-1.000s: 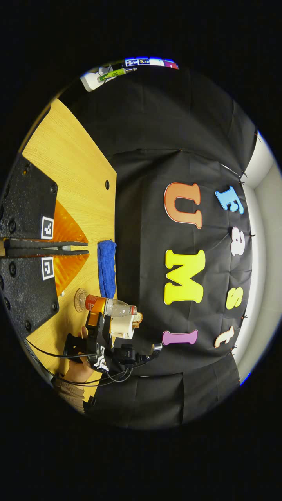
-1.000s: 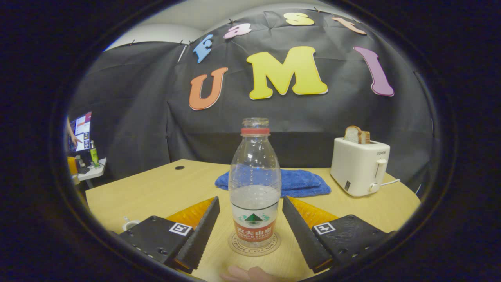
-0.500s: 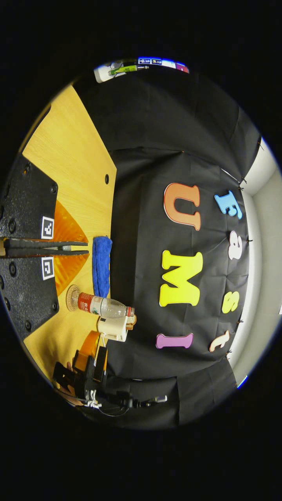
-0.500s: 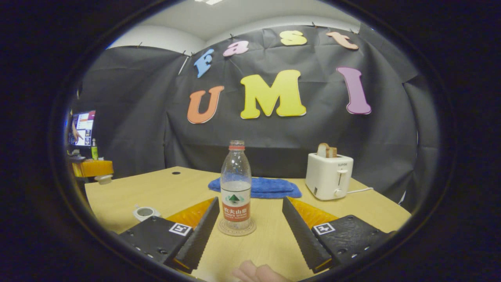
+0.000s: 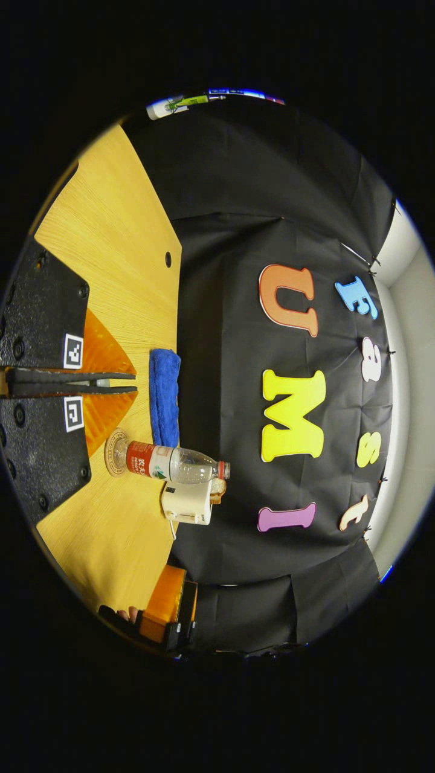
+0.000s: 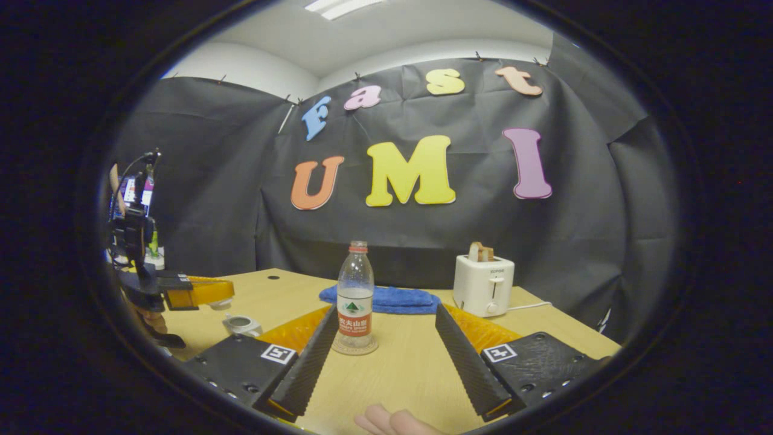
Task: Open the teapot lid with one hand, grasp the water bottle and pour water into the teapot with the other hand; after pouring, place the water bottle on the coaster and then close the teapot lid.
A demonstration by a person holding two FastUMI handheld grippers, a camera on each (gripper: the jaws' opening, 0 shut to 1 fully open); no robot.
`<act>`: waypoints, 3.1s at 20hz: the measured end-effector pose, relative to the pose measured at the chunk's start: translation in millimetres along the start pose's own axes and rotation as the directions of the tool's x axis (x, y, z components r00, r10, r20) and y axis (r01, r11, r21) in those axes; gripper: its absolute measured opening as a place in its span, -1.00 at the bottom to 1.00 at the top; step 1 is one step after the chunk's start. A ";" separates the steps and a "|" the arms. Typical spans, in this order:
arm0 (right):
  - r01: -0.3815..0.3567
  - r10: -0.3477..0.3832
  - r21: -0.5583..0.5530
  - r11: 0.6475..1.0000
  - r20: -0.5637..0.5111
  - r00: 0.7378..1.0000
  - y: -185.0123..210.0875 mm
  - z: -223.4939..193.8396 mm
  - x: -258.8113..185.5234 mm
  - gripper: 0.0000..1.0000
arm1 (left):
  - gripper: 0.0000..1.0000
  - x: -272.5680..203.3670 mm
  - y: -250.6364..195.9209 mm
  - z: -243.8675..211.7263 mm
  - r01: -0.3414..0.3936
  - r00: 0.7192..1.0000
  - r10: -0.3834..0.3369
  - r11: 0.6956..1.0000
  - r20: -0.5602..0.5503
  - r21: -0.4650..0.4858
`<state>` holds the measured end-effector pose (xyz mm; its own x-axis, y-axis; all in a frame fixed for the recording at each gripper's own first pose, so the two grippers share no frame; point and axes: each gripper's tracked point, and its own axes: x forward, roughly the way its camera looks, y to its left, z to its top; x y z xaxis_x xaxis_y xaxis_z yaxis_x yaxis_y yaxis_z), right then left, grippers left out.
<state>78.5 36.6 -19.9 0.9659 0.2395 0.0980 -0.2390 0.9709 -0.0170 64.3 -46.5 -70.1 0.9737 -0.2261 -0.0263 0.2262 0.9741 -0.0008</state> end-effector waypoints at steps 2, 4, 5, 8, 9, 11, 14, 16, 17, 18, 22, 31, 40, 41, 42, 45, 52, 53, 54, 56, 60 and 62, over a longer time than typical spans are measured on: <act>0.006 -0.006 -0.013 1.000 0.022 1.000 -3.5 5.8 -7.3 0.94 | -0.94 5.1 -0.5 -4.4 -0.006 1.000 0.006 1.000 -0.012 0.000; 0.006 -0.005 -0.015 1.000 0.037 0.999 -4.2 7.7 -11.5 0.93 | -0.94 8.1 -3.2 -9.4 -0.005 1.000 0.005 1.000 -0.022 0.000; 0.009 -0.009 -0.016 1.000 0.036 0.999 -5.6 6.7 -13.2 0.97 | -0.94 10.6 -2.3 -11.0 -0.013 1.000 0.013 1.000 -0.024 0.006; 0.012 -0.011 -0.010 1.000 0.025 1.000 -8.9 1.0 -13.6 0.94 | -0.94 14.8 1.6 -18.7 -0.039 0.998 0.039 0.999 -0.041 0.019; 0.009 -0.009 -0.005 1.000 0.019 1.000 -9.5 -1.7 -13.7 0.94 | -0.94 15.8 0.9 -20.8 -0.036 0.998 0.037 0.999 -0.047 0.014; 0.011 -0.011 0.001 1.000 0.007 1.000 -12.6 -6.2 -14.0 0.91 | -0.94 19.4 2.4 -23.7 -0.044 0.998 0.044 0.999 -0.055 0.005; 0.015 -0.015 0.006 1.000 -0.002 1.000 -14.9 -9.3 -14.4 0.92 | -0.94 23.3 5.4 -29.2 -0.056 0.996 0.057 0.998 -0.073 0.013; 0.018 -0.018 0.004 1.000 -0.003 1.000 -15.6 -9.4 -14.6 0.93 | -0.92 24.5 5.0 -34.3 -0.056 0.994 0.057 0.998 -0.090 0.014; 0.021 -0.021 0.003 1.000 -0.004 1.000 -16.4 -9.2 -15.3 0.94 | -0.89 24.7 4.8 -36.2 -0.055 0.993 0.056 0.998 -0.100 0.014; 0.022 -0.022 0.004 1.000 -0.005 1.000 -16.9 -9.0 -15.7 0.94 | -0.85 25.0 4.6 -38.5 -0.054 0.992 0.055 0.998 -0.111 0.016; 0.032 -0.032 0.000 0.999 -0.002 0.999 -18.0 -6.7 -18.1 0.93 | -0.47 22.0 11.5 -35.0 -0.094 0.988 0.093 0.996 -0.121 -0.004; 0.084 -0.084 -0.005 0.996 0.028 0.996 -25.1 25.4 -38.5 0.90 | 0.17 -10.8 5.8 34.5 -0.110 0.993 0.108 0.993 -0.040 -0.047; 0.259 -0.259 0.029 0.965 -0.028 0.966 -52.3 58.4 -80.9 0.90 | 0.99 -72.6 -21.6 86.5 -0.081 0.997 0.082 0.997 0.004 -0.018; 0.275 -0.275 0.025 0.961 -0.033 0.961 -53.6 61.4 -86.1 0.93 | 0.99 -79.6 -21.5 89.5 -0.091 0.996 0.091 0.996 0.004 -0.021; 0.287 -0.287 0.015 0.958 -0.036 0.957 -53.4 63.7 -91.1 0.94 | 0.99 -88.1 -18.3 90.8 -0.104 0.995 0.104 0.994 0.004 -0.021; 0.304 -0.304 -0.016 0.953 -0.040 0.952 -46.8 67.4 -107.6 0.90 | 0.98 -108.0 -13.7 85.4 -0.120 0.993 0.119 0.992 -0.012 -0.038; 0.267 -0.266 0.012 0.964 -0.040 0.963 -23.9 60.1 -113.2 0.92 | 0.99 -117.4 -16.8 79.4 -0.080 0.997 0.080 0.997 0.000 -0.025; 0.263 -0.262 0.010 0.965 -0.052 0.964 -21.8 55.3 -110.9 0.92 | 0.99 -115.6 -17.5 76.4 -0.075 0.997 0.075 0.997 -0.005 -0.013; 0.253 -0.253 -0.003 0.967 -0.063 0.965 -19.2 50.6 -108.9 0.90 | 0.99 -114.8 -13.6 74.2 -0.086 0.996 0.086 0.996 -0.008 -0.005; 0.247 -0.248 -0.028 0.969 -0.061 0.967 -15.8 48.9 -107.9 0.94 | 0.99 -111.7 -12.6 70.4 -0.096 0.995 0.096 0.995 -0.020 -0.003; 0.224 -0.227 -0.048 0.973 -0.061 0.972 -9.1 45.5 -102.9 0.94 | 0.99 -113.3 -16.3 76.8 -0.082 0.997 0.082 0.997 0.004 -0.007; 0.215 -0.217 -0.042 0.976 -0.057 0.974 -8.8 45.2 -102.6 0.91 | 0.99 -114.2 -15.8 78.8 -0.086 0.996 0.086 0.996 0.022 -0.007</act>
<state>-23.0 3.1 15.1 0.9988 0.0226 0.0428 -0.0210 0.9991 -0.0376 -48.4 -36.5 11.6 0.9900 -0.1413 -0.0046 0.1413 0.9900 -0.0054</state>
